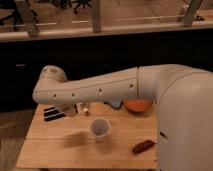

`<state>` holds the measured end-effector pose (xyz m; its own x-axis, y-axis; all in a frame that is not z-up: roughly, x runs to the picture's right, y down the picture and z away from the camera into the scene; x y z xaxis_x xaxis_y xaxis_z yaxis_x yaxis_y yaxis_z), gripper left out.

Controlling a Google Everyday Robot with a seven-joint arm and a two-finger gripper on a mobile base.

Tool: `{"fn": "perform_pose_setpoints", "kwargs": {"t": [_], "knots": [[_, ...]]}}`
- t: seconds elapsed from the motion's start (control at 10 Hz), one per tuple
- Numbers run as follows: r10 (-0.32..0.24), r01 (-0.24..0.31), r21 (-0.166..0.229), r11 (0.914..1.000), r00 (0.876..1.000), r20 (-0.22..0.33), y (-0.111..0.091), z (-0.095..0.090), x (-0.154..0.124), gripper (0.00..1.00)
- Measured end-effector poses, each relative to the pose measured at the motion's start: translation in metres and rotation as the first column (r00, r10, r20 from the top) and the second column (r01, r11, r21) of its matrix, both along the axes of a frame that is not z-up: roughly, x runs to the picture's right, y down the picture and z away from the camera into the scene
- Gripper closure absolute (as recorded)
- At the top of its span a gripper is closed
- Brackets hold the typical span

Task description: Place the eraser in the ceramic cup

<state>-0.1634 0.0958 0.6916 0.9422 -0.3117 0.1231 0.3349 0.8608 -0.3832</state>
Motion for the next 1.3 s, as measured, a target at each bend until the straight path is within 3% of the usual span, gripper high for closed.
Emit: {"fn": "perform_pose_setpoints", "kwargs": {"t": [1.3], "knots": [[0.055, -0.049, 0.069, 0.9964, 0.994, -0.089, 0.002, -0.041, 0.058, 1.00]]}}
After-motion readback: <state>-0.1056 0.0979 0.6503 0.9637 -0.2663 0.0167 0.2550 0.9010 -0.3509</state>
